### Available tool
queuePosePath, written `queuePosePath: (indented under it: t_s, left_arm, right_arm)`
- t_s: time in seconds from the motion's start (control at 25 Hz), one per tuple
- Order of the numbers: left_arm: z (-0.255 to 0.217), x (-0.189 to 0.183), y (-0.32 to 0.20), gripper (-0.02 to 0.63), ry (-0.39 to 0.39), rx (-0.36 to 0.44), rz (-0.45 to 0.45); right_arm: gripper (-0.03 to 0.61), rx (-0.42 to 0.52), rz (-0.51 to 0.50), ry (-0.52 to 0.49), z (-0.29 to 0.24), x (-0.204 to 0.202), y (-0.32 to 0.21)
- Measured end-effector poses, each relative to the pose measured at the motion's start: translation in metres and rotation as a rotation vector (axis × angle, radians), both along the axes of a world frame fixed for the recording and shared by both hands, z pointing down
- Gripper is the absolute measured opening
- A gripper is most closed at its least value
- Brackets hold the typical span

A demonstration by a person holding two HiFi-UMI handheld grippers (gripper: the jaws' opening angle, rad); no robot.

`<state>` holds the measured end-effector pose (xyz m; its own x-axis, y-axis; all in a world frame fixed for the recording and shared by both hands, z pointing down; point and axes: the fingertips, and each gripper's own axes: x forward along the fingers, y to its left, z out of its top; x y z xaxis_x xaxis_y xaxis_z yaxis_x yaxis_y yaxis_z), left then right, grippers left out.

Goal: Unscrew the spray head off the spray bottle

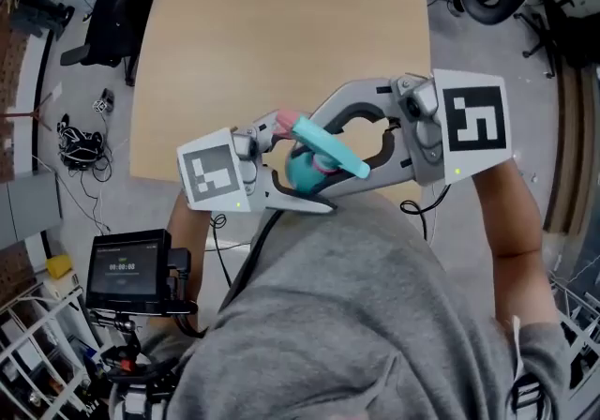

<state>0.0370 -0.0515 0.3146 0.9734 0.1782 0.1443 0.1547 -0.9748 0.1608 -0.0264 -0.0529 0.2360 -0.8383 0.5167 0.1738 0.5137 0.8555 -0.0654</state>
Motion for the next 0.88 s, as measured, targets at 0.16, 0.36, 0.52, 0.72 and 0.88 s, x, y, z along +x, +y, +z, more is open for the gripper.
queuePosePath:
  t_s: [0.16, 0.36, 0.52, 0.72, 0.88]
  left_arm:
    - [-0.004, 0.0, 0.022, 0.399, -0.002, -0.061, 0.161]
    - [-0.005, 0.006, -0.001, 0.399, 0.019, -0.05, 0.064]
    - [0.002, -0.008, -0.066, 0.399, 0.004, -0.074, -0.355]
    - [0.024, -0.043, -0.124, 0.399, -0.175, 0.052, -0.789]
    - [0.02, -0.045, -0.138, 0.399, -0.239, 0.196, -0.922]
  right_arm:
    - [0.146, -0.05, -0.233, 0.023, -0.001, 0.01, 0.019]
    - [0.151, -0.144, -0.112, -0.088, -0.011, 0.0, -0.009]
    - [0.249, -0.038, 0.345, -0.143, -0.007, 0.004, -0.07]
    - [0.252, -0.159, 0.871, -0.14, 0.017, 0.024, -0.121]
    - [0.252, -0.207, 1.009, -0.171, 0.011, 0.015, -0.124]
